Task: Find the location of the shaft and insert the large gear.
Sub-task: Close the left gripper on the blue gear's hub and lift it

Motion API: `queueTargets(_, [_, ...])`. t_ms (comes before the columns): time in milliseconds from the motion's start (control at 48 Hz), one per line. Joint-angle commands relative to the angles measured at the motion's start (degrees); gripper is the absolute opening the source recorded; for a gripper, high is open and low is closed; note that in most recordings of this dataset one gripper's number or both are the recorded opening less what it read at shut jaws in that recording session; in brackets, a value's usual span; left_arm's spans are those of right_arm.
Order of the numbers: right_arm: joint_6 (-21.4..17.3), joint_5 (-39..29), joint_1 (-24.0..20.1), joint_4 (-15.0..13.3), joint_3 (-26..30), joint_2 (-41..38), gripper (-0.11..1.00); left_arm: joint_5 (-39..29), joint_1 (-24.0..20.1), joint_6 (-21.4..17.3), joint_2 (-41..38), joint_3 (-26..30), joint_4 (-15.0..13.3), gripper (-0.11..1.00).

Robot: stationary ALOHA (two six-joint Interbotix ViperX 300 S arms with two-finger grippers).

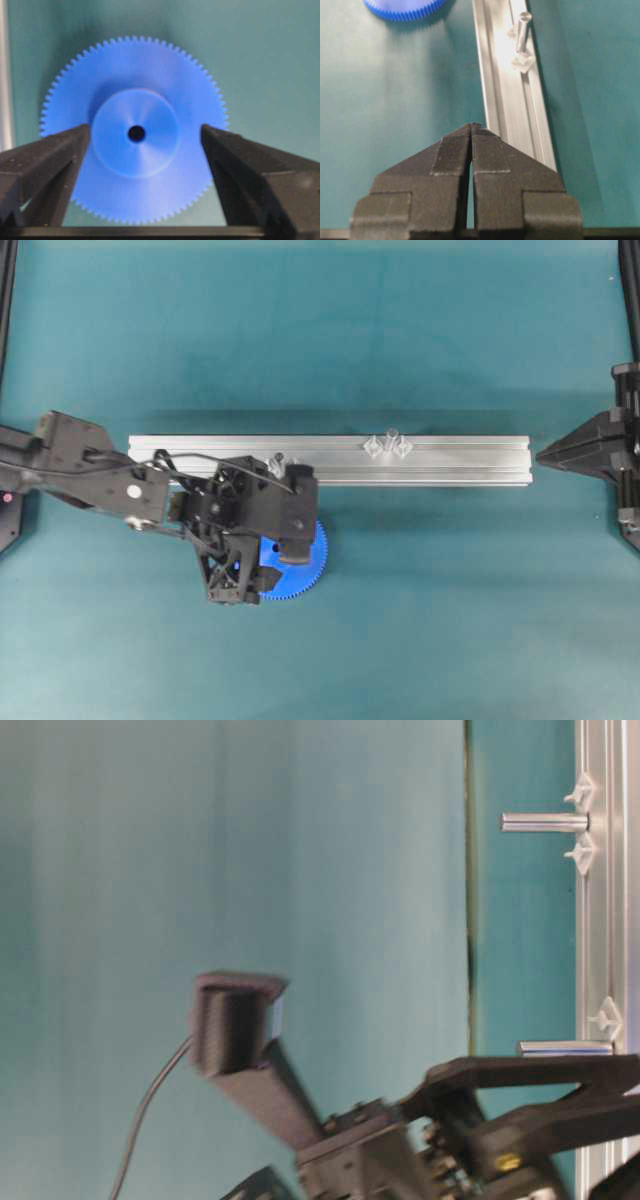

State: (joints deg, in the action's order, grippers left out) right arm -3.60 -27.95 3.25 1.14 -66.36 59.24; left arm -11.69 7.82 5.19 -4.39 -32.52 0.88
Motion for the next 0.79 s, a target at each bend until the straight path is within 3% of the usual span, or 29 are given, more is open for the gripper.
queueTargets(0, [-0.62, 0.26, 0.09, 0.09, 0.35, 0.09, 0.01, -0.53, 0.26, -0.97, 0.0, 1.76, 0.18, 0.94])
queueTargets(770, [-2.29, 0.26, 0.09, 0.09, -0.79, 1.67, 0.01, -3.16, 0.18, -1.58, -4.13, 2.72, 0.18, 0.94])
